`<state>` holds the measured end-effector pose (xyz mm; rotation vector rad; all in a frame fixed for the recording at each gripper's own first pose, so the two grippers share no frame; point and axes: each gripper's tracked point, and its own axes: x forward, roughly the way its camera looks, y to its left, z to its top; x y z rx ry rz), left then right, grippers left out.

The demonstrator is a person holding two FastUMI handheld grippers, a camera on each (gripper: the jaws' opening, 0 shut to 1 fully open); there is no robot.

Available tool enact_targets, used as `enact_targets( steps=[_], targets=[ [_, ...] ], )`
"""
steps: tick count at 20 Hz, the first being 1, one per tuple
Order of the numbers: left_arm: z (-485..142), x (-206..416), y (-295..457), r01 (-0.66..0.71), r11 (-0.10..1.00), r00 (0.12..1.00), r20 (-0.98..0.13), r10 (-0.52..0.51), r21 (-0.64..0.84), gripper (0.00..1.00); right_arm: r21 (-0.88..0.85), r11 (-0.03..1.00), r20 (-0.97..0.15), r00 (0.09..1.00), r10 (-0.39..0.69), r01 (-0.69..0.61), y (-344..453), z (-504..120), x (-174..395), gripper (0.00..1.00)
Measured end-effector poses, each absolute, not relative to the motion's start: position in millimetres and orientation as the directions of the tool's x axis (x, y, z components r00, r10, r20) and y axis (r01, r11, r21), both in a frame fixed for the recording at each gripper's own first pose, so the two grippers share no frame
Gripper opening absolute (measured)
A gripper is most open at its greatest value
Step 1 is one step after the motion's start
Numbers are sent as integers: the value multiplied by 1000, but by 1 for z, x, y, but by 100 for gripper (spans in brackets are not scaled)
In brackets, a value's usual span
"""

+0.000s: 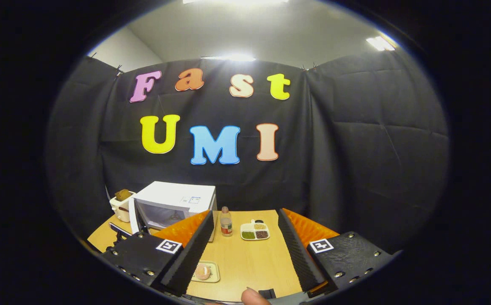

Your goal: Open the microwave oven with the left hand, put the food in, and close the microwave oven.

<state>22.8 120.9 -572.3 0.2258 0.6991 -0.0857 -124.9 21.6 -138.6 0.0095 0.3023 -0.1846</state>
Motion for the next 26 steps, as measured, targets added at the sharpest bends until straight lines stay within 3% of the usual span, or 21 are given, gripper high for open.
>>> enact_targets(
  steps=[9, 20, 25, 26],
  targets=[
    [-581, 10, 175, 169, 980, 764, -643, -61, 108, 19, 54, 996, -520, 853, -35, 74, 96, -238, -116, 94],
    [-590, 7, 236, 208, 978, 753, -644, -137, 35, 17, 0, 1000, -673, 739, -21, 28, 167, -337, -89, 94],
    [-590, 2, 250, 182, 983, 734, -665, -136, 0, 23, -31, 999, -752, 659, -8, -22, 170, -395, -80, 94],
    [-590, 3, 253, 162, 987, 734, -668, -125, -7, 33, -28, 999, -770, 638, -4, -28, 170, -407, -79, 94]
  ],
)
